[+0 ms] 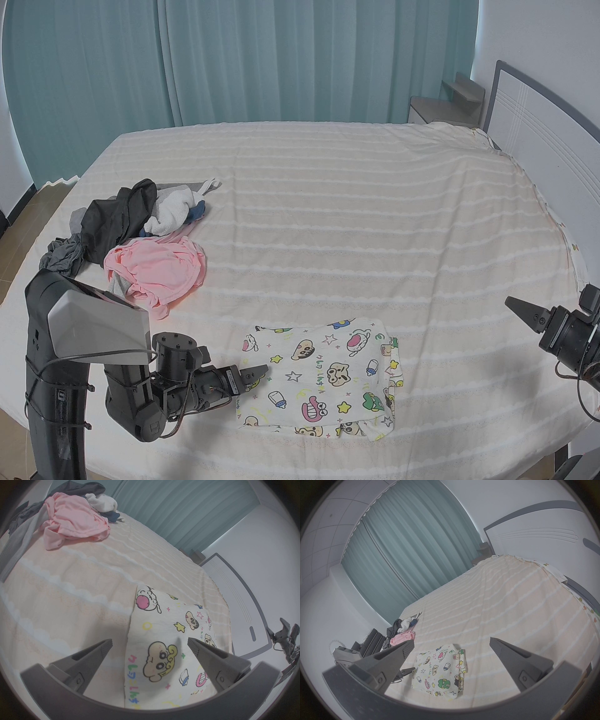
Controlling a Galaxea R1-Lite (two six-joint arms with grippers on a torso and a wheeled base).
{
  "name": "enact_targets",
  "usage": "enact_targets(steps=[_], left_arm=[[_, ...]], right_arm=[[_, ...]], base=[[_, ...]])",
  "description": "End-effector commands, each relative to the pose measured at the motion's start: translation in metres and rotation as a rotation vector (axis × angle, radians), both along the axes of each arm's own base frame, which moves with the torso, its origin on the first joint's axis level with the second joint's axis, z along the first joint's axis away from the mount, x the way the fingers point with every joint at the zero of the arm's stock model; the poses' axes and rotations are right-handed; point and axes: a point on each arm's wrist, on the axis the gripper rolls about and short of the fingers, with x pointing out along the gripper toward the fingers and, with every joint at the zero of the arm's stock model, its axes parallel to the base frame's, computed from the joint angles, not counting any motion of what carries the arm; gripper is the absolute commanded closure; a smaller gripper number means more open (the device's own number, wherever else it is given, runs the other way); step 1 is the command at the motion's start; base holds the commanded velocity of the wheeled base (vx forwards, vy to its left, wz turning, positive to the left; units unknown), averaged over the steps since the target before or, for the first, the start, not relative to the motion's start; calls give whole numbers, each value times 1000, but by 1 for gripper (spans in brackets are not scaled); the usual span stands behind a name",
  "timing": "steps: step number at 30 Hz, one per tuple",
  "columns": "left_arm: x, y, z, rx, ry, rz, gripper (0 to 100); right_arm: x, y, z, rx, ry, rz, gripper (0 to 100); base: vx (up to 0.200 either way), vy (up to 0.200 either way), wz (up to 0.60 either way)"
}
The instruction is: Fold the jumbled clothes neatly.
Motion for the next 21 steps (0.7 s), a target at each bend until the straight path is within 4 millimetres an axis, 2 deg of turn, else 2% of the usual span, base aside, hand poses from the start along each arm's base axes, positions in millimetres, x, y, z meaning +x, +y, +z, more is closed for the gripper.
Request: enact_targets(steps=[1, 21], left_arm=[[8, -4, -13, 4, 9, -4, 0], [15, -14, -16, -80, 13, -129, 0]], right_arm=[[-4, 0, 2, 5, -17, 8, 0], [-5, 0, 1, 1, -17, 8, 0]], base=[[0, 0, 0], [0, 0, 0]])
